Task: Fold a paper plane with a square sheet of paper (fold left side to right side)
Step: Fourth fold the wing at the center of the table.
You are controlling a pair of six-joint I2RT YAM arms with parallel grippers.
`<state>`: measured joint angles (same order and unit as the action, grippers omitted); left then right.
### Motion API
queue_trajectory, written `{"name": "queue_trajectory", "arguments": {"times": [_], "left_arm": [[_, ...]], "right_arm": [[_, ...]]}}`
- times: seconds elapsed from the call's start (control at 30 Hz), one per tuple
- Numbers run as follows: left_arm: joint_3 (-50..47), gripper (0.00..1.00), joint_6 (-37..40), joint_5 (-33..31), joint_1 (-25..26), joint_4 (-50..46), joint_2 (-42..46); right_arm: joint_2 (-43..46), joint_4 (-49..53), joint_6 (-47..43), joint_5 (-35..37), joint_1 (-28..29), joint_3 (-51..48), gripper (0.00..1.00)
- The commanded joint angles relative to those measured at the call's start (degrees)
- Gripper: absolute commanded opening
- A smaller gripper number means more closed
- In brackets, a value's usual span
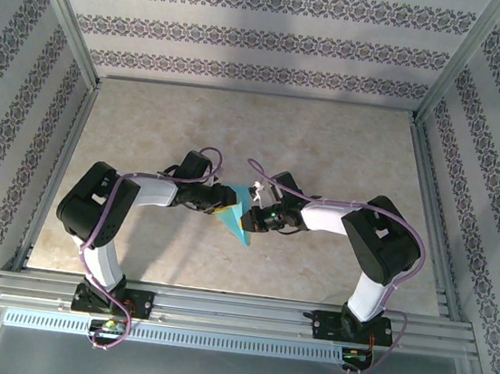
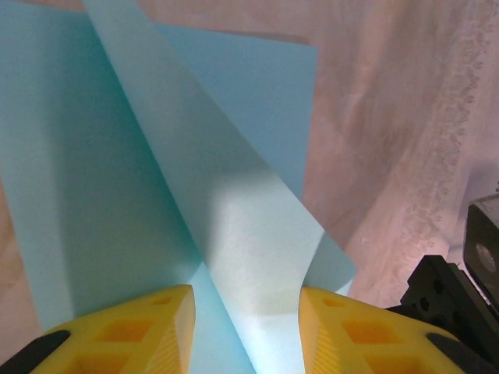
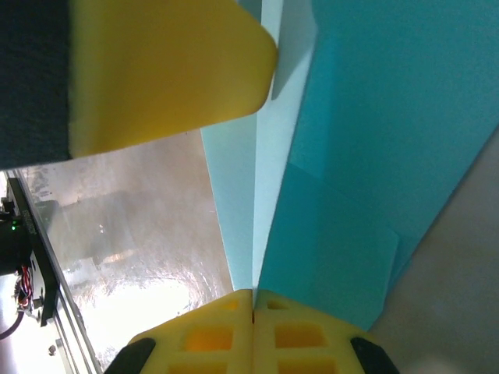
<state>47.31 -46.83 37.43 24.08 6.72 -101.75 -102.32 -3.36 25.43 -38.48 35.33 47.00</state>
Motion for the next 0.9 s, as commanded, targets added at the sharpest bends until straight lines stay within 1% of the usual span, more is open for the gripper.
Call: {"name": "queue_trajectory", "arguments": {"times": [0.0,0.17,0.43,0.73,0.87], "left_arm": [[1.8,0.41,0.3,-1.2,0.8,0.5,-0.9],[3.4,0.41,2.5,-3.1,1.4,-3.8,-2.0],[3.9,0.41,3.4,-4.5,1.9,-5.5,-3.2],[4.6,0.41,4.5,-5.8,2.1,-7.9,-3.5],[4.9,0.41,4.4,-5.8,2.1,-8.0,-3.7]], "right_arm": [[-0.9,-1.2,0.4,-1.2,-0.7,-0.9,0.0],[-1.4,-1.7,0.7,-1.2,-0.7,-0.7,0.0],[-1.4,-1.8,0.9,-1.4,-0.9,-0.6,0.0],[-0.1,-2.0,1.4,-1.5,-1.2,-0.7,0.13],[1.0,-2.1,1.8,-1.8,-1.3,-0.7,0.2]]}}
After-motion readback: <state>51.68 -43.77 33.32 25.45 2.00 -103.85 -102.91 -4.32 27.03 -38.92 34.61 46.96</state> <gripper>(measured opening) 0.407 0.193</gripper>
